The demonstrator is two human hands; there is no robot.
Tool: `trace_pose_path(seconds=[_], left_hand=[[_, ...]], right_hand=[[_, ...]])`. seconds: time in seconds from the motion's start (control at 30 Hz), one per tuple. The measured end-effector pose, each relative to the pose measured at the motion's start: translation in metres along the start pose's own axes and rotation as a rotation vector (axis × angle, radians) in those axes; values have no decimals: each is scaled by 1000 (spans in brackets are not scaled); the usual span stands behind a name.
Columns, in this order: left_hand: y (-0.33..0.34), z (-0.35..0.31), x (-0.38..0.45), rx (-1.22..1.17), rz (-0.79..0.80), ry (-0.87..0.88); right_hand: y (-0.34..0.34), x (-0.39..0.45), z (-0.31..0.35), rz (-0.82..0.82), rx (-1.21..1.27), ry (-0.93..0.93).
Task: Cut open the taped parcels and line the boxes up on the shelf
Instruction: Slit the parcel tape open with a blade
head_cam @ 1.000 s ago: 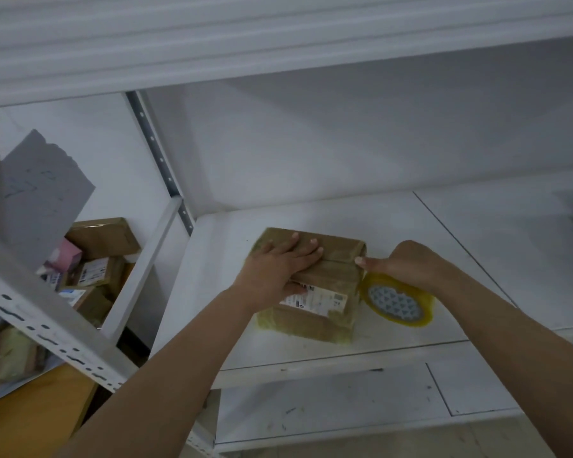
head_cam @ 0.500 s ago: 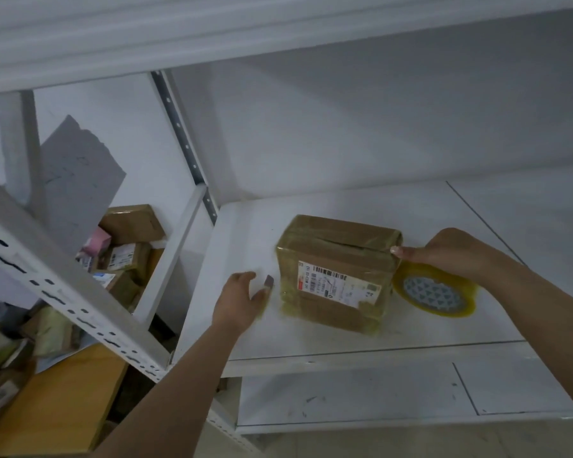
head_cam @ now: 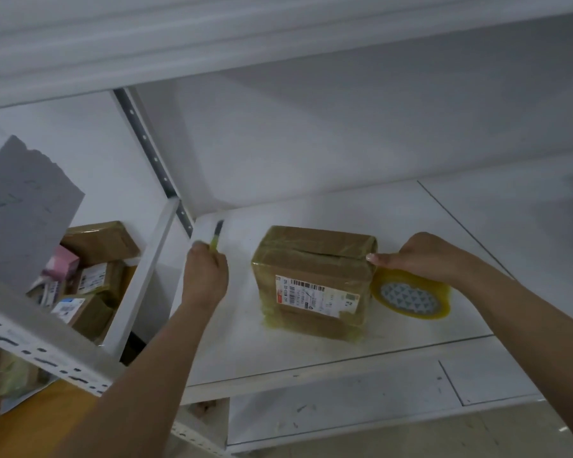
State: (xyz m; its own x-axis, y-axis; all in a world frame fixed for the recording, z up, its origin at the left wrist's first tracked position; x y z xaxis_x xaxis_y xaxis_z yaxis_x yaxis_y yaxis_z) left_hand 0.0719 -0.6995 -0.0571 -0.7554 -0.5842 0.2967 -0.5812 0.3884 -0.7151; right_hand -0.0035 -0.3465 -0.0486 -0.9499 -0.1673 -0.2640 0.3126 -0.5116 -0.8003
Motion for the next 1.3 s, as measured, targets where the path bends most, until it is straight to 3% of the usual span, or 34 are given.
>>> trace_pose_path(seconds=[0.1, 0.2, 0.27, 0.33, 0.53, 0.6, 0.73, 0.93, 1.03, 1.17, 1.3], left_hand=[[-11, -85, -1, -138, 108, 283], [17, -160, -35, -304, 449, 472], [46, -187, -61, -379, 708, 462], [72, -190, -77, -431, 880, 338], [89, -177, -73, -413, 792, 285], [88, -180, -74, -372, 782, 325], [89, -179, -79, -355, 792, 356], [85, -185, -85, -251, 876, 387], [79, -190, -89, -38, 947, 467], [79, -210, -97, 317, 892, 659], [94, -225, -106, 605, 806, 705]], right_hand=[[1, 0, 0, 17, -10, -2], [3, -1, -1, 46, -4, -2], [3, -3, -4, 81, 28, -2], [1, -6, -11, 123, 105, -20], [-5, -13, -31, 182, 396, -85], [-4, -10, -32, 165, 383, -105], [7, -7, -47, 94, 90, -89], [5, -15, -57, 136, 264, -173], [-5, -16, -58, 120, 275, -176], [-16, -20, -52, -11, 186, -176], [-22, -31, -39, -134, -46, -176]])
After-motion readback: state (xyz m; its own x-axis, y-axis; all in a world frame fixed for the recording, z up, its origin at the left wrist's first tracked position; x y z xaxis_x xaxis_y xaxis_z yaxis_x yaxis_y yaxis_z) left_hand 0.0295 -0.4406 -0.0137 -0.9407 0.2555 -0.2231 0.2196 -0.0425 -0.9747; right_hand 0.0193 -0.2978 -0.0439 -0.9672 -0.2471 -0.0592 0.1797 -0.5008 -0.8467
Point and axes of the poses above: each hand's wrist, its own x-axis towards the middle knuckle, its own y-axis out of the palm, z = x × y, the point moved 6 cm from there along x, towards the middle knuckle, and after that the axes turned 4 degrees about -z, right-handed, at the moved point
